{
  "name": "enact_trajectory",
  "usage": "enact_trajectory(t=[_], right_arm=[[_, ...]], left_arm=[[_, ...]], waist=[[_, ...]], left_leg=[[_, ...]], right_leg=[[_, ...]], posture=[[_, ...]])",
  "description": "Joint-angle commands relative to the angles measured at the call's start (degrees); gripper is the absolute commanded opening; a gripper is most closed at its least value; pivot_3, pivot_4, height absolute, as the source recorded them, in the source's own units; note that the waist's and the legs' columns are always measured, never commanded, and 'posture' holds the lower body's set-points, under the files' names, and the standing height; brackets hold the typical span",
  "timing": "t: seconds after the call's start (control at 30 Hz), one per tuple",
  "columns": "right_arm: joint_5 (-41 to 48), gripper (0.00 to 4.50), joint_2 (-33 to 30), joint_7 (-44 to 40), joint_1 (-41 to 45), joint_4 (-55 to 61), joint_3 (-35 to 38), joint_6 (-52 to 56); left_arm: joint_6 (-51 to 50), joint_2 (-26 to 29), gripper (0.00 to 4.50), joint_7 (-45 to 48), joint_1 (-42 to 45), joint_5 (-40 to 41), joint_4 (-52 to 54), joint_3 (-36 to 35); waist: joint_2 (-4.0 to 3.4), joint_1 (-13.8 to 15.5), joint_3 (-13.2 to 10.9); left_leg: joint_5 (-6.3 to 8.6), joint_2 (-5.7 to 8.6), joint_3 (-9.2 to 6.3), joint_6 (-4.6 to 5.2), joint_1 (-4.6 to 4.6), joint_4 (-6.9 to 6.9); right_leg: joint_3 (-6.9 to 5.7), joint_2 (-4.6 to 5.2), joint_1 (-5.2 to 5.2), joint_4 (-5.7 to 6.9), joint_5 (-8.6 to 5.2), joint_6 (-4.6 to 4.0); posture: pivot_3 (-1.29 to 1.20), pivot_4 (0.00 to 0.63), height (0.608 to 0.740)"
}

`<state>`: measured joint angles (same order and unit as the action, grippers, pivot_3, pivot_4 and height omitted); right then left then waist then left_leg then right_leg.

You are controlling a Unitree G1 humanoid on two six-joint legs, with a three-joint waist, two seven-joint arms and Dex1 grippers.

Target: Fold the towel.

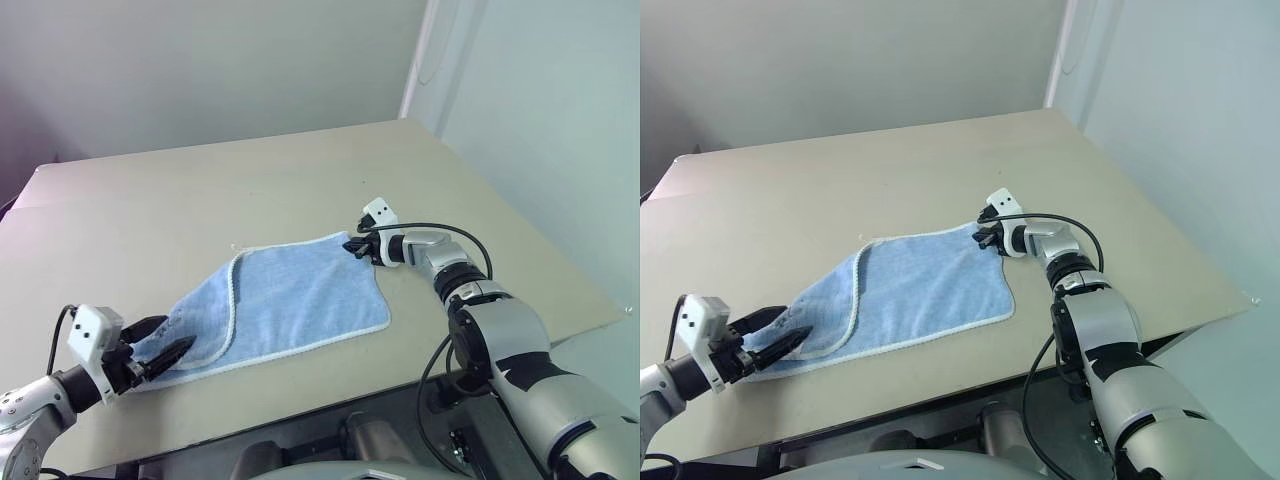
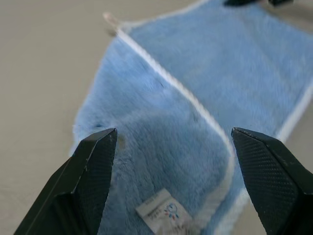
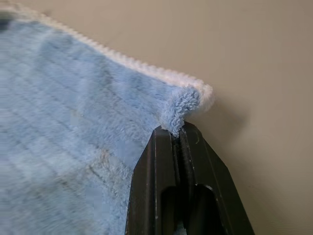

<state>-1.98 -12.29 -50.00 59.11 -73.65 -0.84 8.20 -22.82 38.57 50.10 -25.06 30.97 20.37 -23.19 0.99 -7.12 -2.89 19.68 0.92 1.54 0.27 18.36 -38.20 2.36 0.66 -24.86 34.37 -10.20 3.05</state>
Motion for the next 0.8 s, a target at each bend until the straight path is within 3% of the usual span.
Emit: enact_trajectory(t=[0.03,0.33,0.8], right_arm=[[0.08,0.04,0.24,0.48,0.5,3.03,-0.03,-0.67],[0.46,0.04,-0.13,2.45,-0.78,4.04,0.21,-0.4],[1.0,0.04,-1.06,1.89,-2.41,5.29,0.14,0.19]], left_arm=[[1.99,0.77,3.96,0.67,1.12,-2.54,1.89,3.39],[10.62,3.82,3.96,0.73,3.89,-17.13,-5.5,15.57],[3.82,4.04,3.96,3.79,5.39,-7.14,-5.72,9.62]], waist=[[0.0,0.02,0.0],[-0.04,0.07,0.03],[-0.24,0.08,0.11]], left_leg=[[0.0,0.0,0.0,0.0,0.0,0.0],[0.0,-0.01,-0.01,0.0,-0.01,0.01],[0.0,-0.01,0.0,0.01,-0.01,0.01]], right_leg=[[0.0,0.0,0.0,0.0,0.0,0.0],[0.0,0.0,-0.01,0.03,0.0,0.0],[-0.01,0.04,0.0,0.05,0.0,0.01]], posture=[[0.0,0.0,0.74],[0.0,0.0,0.74],[0.0,0.0,0.74]])
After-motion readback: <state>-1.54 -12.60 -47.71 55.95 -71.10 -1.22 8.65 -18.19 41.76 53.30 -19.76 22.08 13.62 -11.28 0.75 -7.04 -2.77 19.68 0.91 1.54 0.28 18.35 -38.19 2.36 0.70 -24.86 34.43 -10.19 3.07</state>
